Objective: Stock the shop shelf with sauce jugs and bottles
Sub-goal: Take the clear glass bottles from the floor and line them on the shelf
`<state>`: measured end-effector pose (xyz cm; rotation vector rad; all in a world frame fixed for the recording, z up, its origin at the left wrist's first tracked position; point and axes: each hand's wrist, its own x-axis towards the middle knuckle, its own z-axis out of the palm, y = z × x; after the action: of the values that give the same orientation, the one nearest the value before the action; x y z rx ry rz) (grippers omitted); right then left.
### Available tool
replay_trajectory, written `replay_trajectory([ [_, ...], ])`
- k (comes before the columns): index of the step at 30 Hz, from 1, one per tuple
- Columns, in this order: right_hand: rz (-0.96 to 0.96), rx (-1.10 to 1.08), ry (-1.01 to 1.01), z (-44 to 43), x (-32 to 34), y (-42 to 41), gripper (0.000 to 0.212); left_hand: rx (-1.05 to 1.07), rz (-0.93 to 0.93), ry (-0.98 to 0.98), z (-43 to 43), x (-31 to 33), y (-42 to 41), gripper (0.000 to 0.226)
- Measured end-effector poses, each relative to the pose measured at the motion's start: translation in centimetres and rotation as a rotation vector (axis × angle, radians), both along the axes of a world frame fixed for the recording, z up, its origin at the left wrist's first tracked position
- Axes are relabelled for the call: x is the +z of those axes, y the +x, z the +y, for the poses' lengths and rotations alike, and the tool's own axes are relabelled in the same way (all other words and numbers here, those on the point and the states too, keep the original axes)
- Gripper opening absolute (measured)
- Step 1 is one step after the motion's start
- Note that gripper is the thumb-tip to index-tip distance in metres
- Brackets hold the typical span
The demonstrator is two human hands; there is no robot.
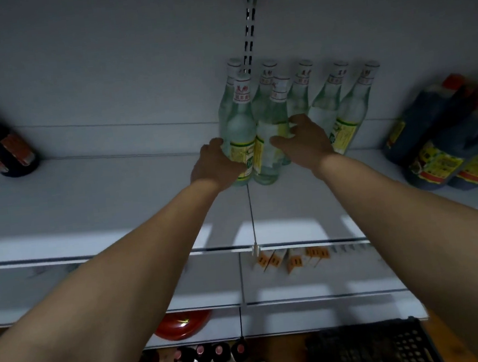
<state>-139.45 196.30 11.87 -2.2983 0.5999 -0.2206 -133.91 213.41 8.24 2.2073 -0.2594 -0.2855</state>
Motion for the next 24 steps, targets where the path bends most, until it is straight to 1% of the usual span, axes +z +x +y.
replay_trajectory([
  [2,0.028,0.012,-0.032,0.4,0.4,-1.2,0.072,-0.005,0.011,0.047,0.6,-0.2,-1.1,0.076],
  [7,0.072,0.075,-0.059,1.7,0.4,-5.2,0.066,-0.023,-0.025,0.089,2.1,0.0,-5.7,0.052],
  [10,0.060,0.114,-0.081,2.9,-0.7,-8.0,0.057,-0.008,0.001,0.126,2.9,-0.6,-9.3,0.046],
  [13,0.049,0.163,-0.052,3.9,-2.5,-10.8,0.043,0.006,0.046,0.106,3.6,-2.1,-13.2,0.036],
  [17,0.028,0.224,-0.007,4.9,-5.5,-14.3,0.024,0.000,0.090,0.169,4.5,-5.6,-17.7,0.038],
  [20,0.068,0.268,0.018,5.3,-8.7,-16.1,0.019,-0.038,0.160,0.303,4.7,-10.0,-20.4,0.043],
  [24,0.185,0.305,0.018,5.6,-15.2,-17.9,0.021,-0.079,0.305,0.443,5.6,-17.4,-23.0,0.053],
])
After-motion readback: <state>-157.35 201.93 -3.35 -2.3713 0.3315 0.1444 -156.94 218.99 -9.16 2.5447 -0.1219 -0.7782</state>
